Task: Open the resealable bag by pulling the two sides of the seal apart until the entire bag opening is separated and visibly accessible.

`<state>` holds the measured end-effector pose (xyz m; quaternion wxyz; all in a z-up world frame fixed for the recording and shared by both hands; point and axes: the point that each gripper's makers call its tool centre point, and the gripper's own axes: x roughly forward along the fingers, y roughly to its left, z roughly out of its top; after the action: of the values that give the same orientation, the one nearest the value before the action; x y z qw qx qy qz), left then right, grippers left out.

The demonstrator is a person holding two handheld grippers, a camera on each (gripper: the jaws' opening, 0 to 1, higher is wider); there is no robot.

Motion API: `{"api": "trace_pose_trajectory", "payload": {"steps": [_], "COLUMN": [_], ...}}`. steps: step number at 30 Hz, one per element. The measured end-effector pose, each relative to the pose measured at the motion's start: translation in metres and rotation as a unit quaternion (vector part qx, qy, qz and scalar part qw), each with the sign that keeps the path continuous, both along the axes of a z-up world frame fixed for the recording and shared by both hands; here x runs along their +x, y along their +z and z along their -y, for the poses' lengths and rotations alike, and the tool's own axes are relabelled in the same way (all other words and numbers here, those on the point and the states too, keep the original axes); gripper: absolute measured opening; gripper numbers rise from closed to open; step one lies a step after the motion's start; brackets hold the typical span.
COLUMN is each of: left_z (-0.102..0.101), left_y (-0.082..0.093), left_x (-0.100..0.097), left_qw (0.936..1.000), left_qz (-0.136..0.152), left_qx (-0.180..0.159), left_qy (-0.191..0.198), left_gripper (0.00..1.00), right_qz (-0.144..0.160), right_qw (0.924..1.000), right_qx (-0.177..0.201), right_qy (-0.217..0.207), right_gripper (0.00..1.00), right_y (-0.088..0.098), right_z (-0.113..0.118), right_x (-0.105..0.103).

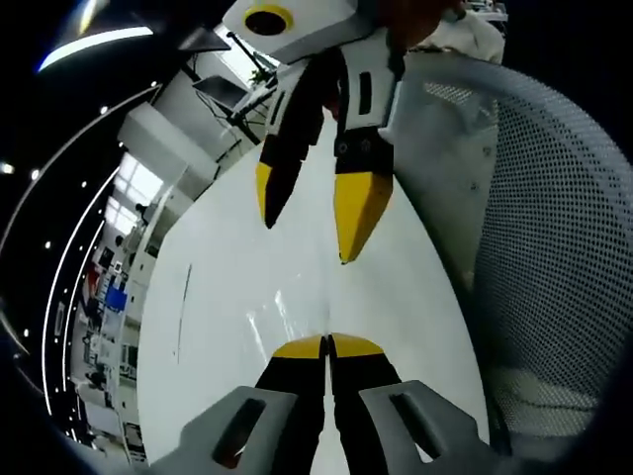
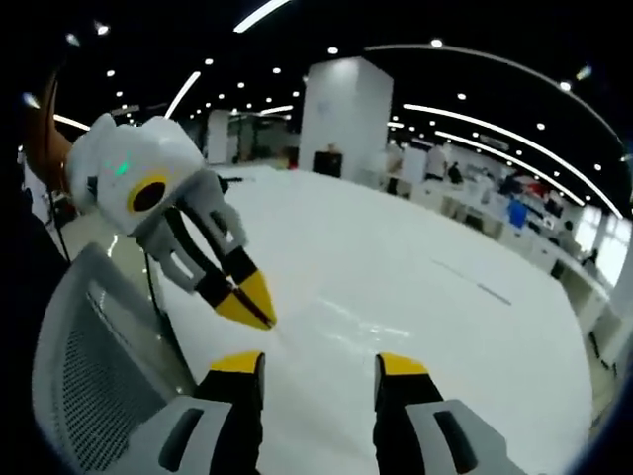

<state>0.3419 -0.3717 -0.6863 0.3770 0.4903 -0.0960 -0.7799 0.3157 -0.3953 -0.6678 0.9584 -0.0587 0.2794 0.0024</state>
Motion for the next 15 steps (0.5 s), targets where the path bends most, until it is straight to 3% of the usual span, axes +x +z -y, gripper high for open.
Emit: {"api": "trace_pose_trajectory", "payload": {"steps": [7,9,15], "left_z": [-0.005,-0.007,-0.013], "left_y": [0.002,0.002,-0.001], "left_x": [-0.002,-0.003,-0.004], "left_qw": [0.9999,0.9998,0.9999], "left_qz": [-0.014,-0.017,-0.001], "left_qx": [0.004,0.005,0.010], "left_qy": [0.006,0.006,-0.005], "left_gripper": [0.00,0.00,0.00], "right_qz": [-0.013,-0.014,-0.052], "right_qw": [0.9986,0.9984,0.9914], "right_qx": [0.031,0.030,0.012], "right_qy": [0.040,0.045,0.120], "right_gripper": [0.26,0.24,0.21], "right_y": [-0.007,-0.007,-0.018], "right_z": [-0.020,-0.022,-0.039], "right_x": [0.011,0.015,0.019]}}
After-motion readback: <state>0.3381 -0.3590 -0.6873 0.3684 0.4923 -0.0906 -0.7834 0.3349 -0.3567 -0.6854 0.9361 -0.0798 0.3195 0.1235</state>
